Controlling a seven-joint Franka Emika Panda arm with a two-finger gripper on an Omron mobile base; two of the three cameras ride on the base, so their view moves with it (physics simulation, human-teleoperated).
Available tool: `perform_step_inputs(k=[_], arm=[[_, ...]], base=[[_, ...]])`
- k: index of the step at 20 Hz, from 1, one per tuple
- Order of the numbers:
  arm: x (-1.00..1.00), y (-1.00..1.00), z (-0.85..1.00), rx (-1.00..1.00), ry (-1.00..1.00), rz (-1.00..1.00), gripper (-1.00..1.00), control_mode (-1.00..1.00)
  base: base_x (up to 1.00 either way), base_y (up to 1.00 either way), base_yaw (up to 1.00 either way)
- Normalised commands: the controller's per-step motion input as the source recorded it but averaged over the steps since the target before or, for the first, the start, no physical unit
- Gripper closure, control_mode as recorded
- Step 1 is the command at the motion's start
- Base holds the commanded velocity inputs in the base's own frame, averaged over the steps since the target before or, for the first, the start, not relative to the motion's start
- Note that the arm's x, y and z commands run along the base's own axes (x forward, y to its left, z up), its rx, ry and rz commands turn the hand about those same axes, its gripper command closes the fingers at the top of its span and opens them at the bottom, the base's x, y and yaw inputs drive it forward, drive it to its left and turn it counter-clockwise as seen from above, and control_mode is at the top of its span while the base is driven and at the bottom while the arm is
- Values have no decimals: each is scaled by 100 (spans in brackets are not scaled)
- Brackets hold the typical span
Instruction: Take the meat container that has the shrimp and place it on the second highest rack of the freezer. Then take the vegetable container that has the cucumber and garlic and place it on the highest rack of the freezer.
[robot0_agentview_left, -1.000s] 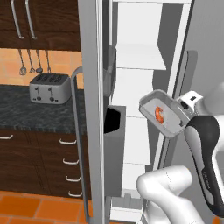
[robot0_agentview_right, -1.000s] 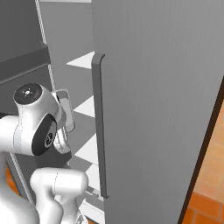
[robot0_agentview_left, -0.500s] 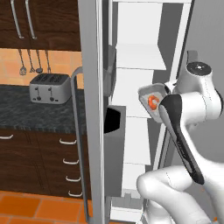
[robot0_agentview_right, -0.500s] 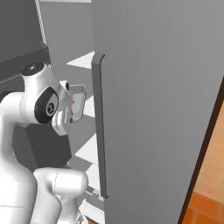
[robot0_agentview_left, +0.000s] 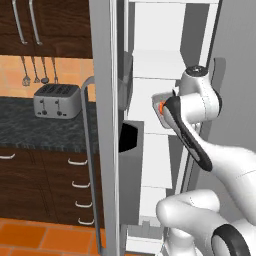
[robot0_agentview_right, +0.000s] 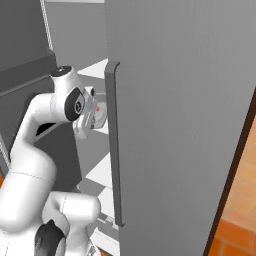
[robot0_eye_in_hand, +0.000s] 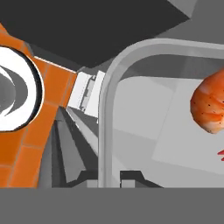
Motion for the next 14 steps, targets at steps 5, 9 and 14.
perform_step_inputs(k=[5,9,14], arm=[[86,0,-47,4,10,-7,100,-100],[67,0,-51,0,6,-9,100,-100],[54,0,-48,1,2,-10,100,-100]], base=[[0,0,0],[0,0,0],[0,0,0]])
